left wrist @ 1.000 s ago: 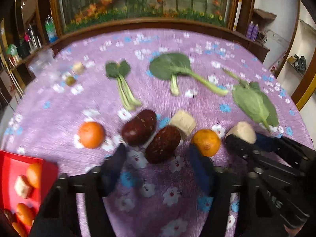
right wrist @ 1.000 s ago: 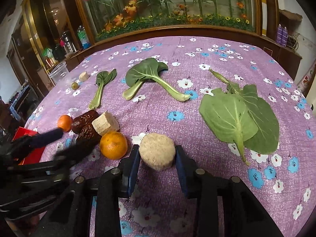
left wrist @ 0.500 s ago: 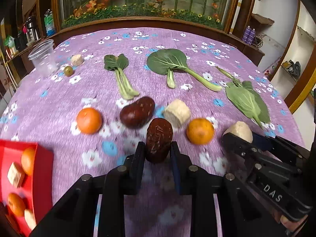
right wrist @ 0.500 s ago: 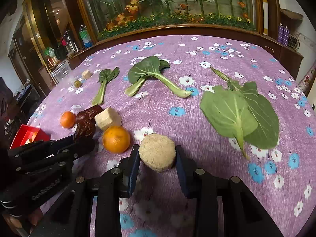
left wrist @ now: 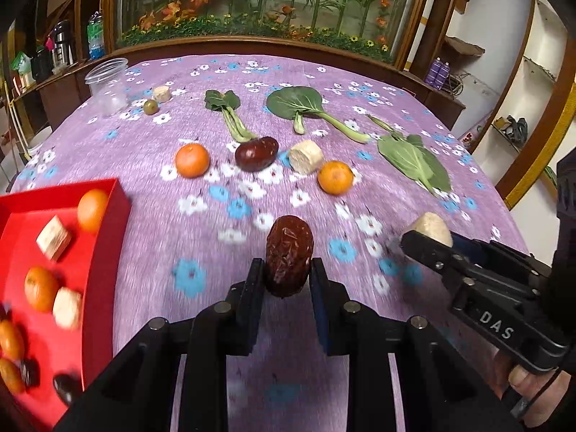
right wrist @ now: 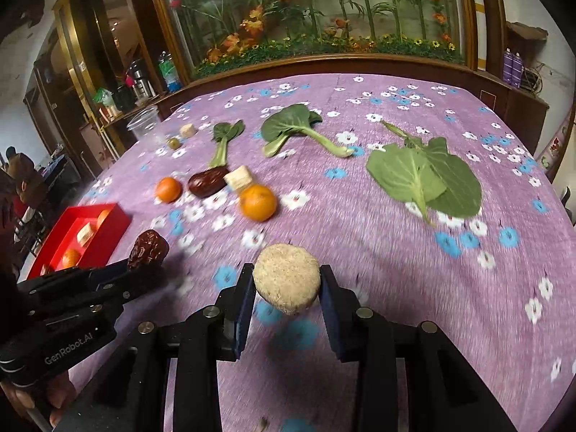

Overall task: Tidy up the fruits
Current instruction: 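Carry the red date with the left tool while the right tool carries the rice cake over the tray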

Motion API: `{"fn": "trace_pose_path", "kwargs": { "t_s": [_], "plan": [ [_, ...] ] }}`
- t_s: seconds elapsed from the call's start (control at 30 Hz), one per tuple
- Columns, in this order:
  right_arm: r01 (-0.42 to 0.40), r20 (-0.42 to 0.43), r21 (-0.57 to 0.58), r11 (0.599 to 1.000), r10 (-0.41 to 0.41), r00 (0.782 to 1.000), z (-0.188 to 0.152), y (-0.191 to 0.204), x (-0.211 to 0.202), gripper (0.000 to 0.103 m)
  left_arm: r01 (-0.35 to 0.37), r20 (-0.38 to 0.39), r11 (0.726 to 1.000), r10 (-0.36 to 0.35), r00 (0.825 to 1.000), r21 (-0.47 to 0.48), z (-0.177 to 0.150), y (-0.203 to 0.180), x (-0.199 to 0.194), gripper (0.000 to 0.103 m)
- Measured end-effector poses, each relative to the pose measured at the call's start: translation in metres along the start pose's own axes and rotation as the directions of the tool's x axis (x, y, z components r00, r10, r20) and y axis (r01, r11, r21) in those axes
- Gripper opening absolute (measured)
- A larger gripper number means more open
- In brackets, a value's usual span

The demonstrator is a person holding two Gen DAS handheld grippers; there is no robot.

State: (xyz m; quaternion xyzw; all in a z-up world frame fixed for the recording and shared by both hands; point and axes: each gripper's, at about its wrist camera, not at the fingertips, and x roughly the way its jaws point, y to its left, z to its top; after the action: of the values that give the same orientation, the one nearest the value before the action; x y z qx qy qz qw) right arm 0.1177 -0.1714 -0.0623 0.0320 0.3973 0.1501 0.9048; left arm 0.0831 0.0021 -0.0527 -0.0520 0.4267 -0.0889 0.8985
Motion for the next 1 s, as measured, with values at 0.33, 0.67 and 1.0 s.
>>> {"fn": "trace_pose_path", "kwargs": {
  "t_s": [0.33, 0.67, 1.0],
  "plan": [
    [-0.003, 0.001, -0.04, 0.999, 0.003, 1.0, -0.021, 0.032, -0.022, 0.038, -0.011, -0.003, 1.0, 0.011, 1.0, -0.024, -0.032, 0.011, -0.028, 0.024],
    [-0.033, -0.012, -0.1, 0.994, 0.032, 0.999, -0.034, 0.069, -0.025, 0.038, -0.049, 0.009, 0.997, 0.049, 0.999, -0.062, -0.05, 0.033, -0.053, 0.024],
    [-0.086, -0.014, -0.163, 0.983, 0.085, 0.996, -0.035, 0.105, -0.025, 0.038, -0.097, 0.036, 0.989, 0.101, 0.994, -0.109, -0.056, 0.055, -0.079, 0.024]
  ]
}}
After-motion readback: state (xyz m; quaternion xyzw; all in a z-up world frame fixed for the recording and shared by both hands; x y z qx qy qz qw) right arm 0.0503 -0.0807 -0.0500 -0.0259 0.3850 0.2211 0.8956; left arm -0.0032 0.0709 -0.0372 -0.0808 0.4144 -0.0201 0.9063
